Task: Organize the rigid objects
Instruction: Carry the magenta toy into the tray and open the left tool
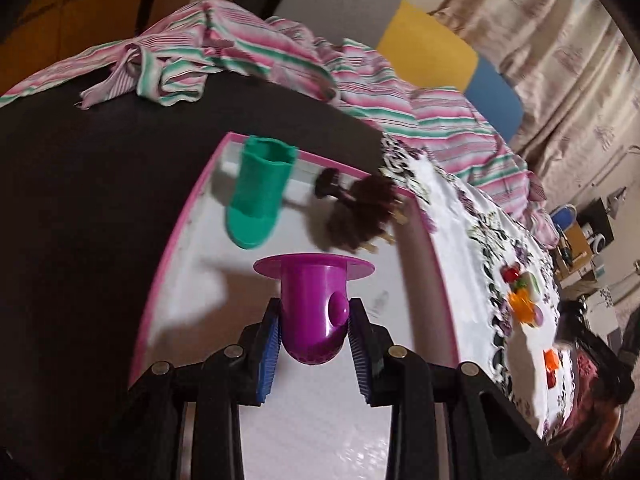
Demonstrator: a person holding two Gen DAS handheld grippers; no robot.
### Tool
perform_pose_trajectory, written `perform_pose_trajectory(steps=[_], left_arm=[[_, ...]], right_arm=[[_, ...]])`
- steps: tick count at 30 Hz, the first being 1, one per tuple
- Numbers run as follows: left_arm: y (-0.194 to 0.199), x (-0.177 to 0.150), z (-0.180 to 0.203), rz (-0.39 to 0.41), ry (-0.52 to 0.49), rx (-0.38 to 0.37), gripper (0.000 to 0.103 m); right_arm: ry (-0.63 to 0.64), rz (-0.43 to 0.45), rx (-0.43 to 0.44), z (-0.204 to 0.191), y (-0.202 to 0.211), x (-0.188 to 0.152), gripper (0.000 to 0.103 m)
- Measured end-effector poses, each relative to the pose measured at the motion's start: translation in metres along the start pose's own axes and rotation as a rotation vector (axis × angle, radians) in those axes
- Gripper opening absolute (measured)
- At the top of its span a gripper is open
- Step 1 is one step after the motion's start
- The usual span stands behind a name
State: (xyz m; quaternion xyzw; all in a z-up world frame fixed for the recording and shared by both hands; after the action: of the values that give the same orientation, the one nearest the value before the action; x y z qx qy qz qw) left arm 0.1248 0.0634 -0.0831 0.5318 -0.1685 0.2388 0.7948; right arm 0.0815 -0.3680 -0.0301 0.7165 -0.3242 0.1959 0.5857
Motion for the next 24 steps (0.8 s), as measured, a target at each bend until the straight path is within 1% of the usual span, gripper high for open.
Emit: perform_pose_trajectory(steps=[4, 7, 9, 10, 11, 12, 14, 16, 19, 24], left_arm=[[-0.010, 0.007, -0.011, -0.019, 0.008, 0.035, 0.032], [-0.012, 0.010, -0.018, -0.018, 0.035, 0.033, 0.032], [-0.010, 0.011, -0.020, -0.008, 0.046, 0.030, 0.032], [-0.009, 0.012, -0.019, -0.003, 0.047, 0.029, 0.034], [-0.007, 0.012, -0.019, 0.008, 0.047, 0.032, 0.037], [-0.004, 0.012, -0.018, 0.021, 0.044, 0.041, 0.043], [0.005, 0.010, -0.017, 0.053, 0.036, 0.066, 0.044], [0.012, 0.008, -0.016, 0.072, 0.042, 0.074, 0.044], [0.021, -0.001, -0.016, 0.086, 0.068, 0.056, 0.044], [0.029, -0.022, -0.012, 0.073, 0.087, 0.017, 0.044]], right_arm=[[0.053, -0.004, 0.056, -0.034, 0.000, -0.007, 0.045], [0.056, -0.007, 0.117, -0.058, 0.001, -0.008, 0.045], [0.056, -0.007, 0.154, -0.073, 0.002, -0.009, 0.045], [0.060, -0.009, 0.167, -0.078, 0.003, -0.009, 0.045], [0.065, -0.011, 0.177, -0.084, 0.003, -0.010, 0.045], [0.072, -0.012, 0.194, -0.093, 0.003, -0.011, 0.045], [0.080, -0.015, 0.223, -0.106, 0.004, -0.012, 0.045], [0.093, -0.019, 0.252, -0.121, 0.003, -0.014, 0.045], [0.112, -0.032, 0.289, -0.143, 0.000, -0.016, 0.045], [0.138, -0.069, 0.340, -0.179, -0.009, -0.022, 0.045]])
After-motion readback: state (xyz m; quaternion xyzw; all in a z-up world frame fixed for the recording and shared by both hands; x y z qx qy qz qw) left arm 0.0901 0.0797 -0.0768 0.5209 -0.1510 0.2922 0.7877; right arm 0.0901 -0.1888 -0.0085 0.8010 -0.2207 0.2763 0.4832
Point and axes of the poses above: each gripper's, at about its wrist camera, not at the fingertips, and y roughly against the way its jaws point, z to its right, x to its top, the point moved 3 cm from there along -y, roughly the way its jaws point, and after that the axes turned 2 degrees about -y, right-handed, at the moved point
